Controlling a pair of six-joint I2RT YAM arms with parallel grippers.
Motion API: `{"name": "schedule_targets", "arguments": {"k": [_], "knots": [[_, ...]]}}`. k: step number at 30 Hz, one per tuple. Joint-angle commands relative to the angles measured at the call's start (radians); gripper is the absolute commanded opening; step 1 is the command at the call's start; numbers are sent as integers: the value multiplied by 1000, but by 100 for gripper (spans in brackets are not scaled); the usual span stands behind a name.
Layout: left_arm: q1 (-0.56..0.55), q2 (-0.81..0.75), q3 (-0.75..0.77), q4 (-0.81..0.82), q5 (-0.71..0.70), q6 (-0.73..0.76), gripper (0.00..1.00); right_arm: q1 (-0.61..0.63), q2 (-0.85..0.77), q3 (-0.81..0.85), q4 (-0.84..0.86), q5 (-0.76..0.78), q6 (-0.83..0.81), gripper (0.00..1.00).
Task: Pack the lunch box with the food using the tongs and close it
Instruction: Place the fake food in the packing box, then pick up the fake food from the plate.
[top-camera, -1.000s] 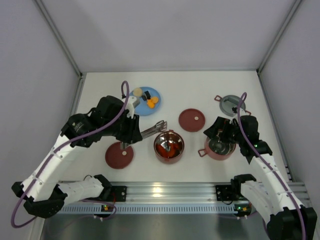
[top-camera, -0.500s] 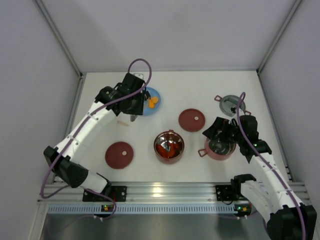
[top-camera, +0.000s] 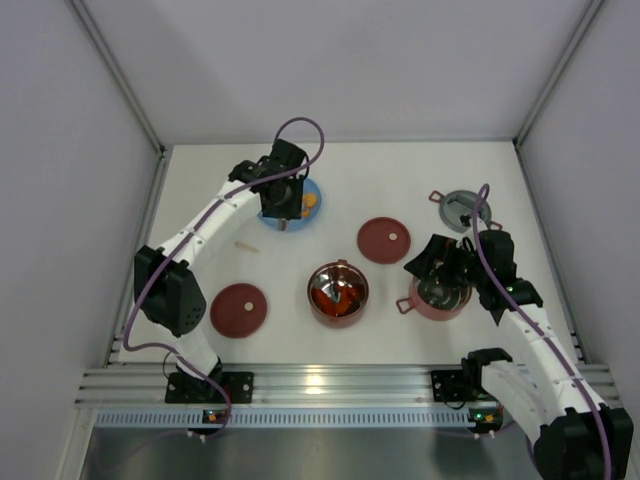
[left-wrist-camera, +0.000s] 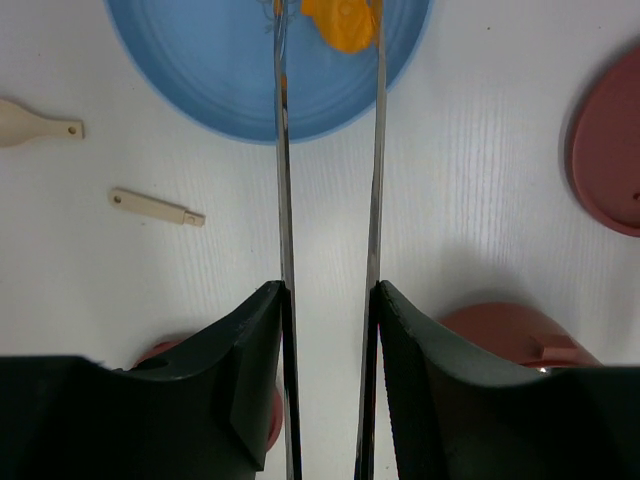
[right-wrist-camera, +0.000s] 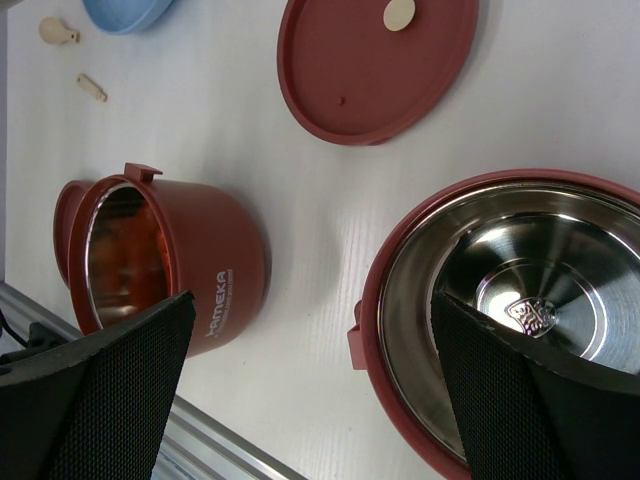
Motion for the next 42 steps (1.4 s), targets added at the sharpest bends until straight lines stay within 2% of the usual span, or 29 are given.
{"name": "schedule_targets", "arguments": {"k": [1,16,42], "knots": [[9,4,52,74,7,12,47,-10,-7,32,6,-1,-9,100],[13,69,25,109,10,2,45,-10,-22,27,-3,0,-9,99],[15,-12,-48,78,34,3,46,-10,-27,21,-3,6,-6,100]]}}
